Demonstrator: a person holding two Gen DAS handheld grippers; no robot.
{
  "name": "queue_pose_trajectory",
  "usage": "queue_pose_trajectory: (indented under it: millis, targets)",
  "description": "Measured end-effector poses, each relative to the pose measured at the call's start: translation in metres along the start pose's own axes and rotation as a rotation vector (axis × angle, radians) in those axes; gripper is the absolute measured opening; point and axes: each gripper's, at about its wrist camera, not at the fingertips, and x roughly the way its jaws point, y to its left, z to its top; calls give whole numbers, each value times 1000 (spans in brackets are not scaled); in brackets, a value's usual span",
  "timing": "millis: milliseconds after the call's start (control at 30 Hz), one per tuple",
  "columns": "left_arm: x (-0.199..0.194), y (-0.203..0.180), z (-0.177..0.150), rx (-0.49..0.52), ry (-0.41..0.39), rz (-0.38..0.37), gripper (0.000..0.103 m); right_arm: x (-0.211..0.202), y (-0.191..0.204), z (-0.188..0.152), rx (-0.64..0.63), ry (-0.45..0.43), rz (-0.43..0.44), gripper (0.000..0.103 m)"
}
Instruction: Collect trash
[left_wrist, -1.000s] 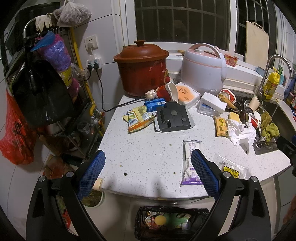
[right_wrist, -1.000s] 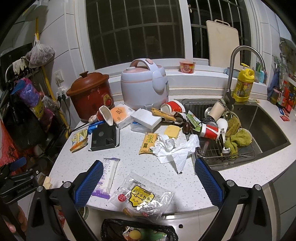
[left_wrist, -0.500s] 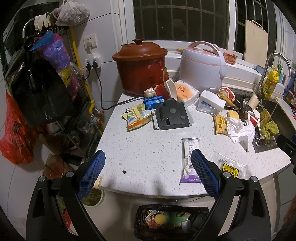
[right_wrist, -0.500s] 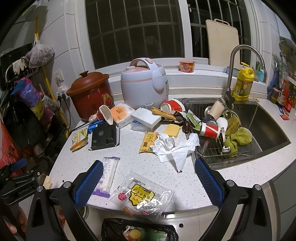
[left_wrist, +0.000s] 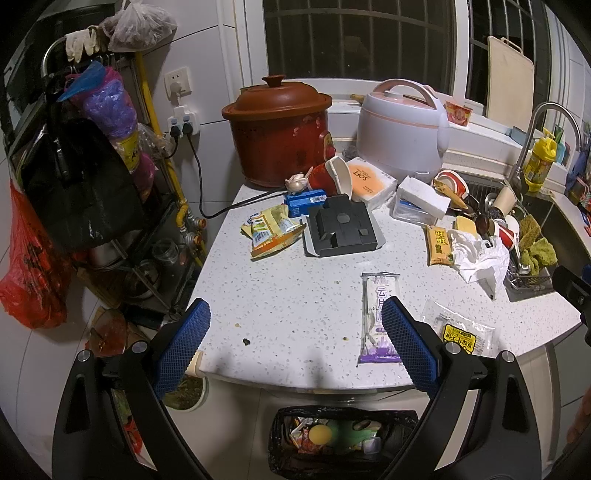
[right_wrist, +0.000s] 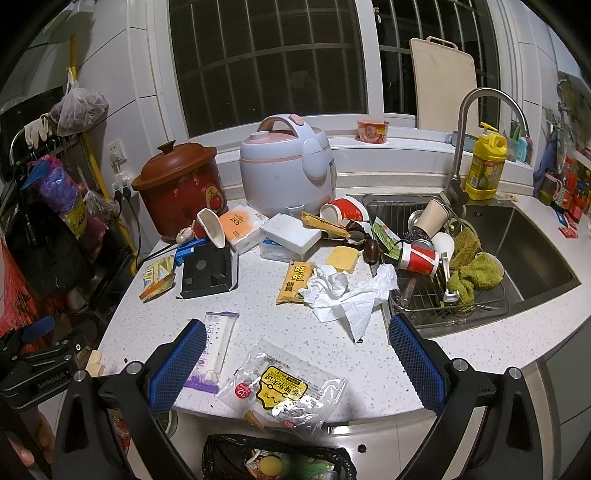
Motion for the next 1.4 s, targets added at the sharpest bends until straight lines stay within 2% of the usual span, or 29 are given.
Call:
queue_pose_trajectory:
  millis: [400,500,667,767,933,1033,1200,1233,1267,1300,1333,1400]
  targets:
    - [1,-1,-13,-2,9,5,92,3,0,-6,0,7,-2,98]
    - [10,-9,-21,-5,20,28,92,5,1,-5,-1,11,-3,98]
    - [23,-1,-27,-17,63,42,92,16,-2,-9,-12,27,-11,98]
    - [32,4,-35,-19,108,23,92,28,-11,-10,-20,30,-13,98]
    - [42,15,-51,-59,172,0,92,59,-43,-9,-12,19,-13,98]
    - [46,17,-58,-78,203,18,92,98,-56,-6,-47,86,-33,98]
    - [47,19,-72,-114,253,42,92,159,-61,-6,-63,191,-12,96]
    - [48,19,-74,-116,261,50,92,170,-60,-5,-81,210,-22,93]
    - [49,17,-75,-117,266,55,92,179,-59,-5,-96,238,-17,80]
    - [48,17,-77,-120,275,61,92,187,-59,-6,-105,263,-1,58]
    - [47,16,-78,-123,278,62,92,196,-59,-8,-113,304,25,46]
    - [46,14,-77,-128,278,53,92,206,-66,-9,-73,367,81,7]
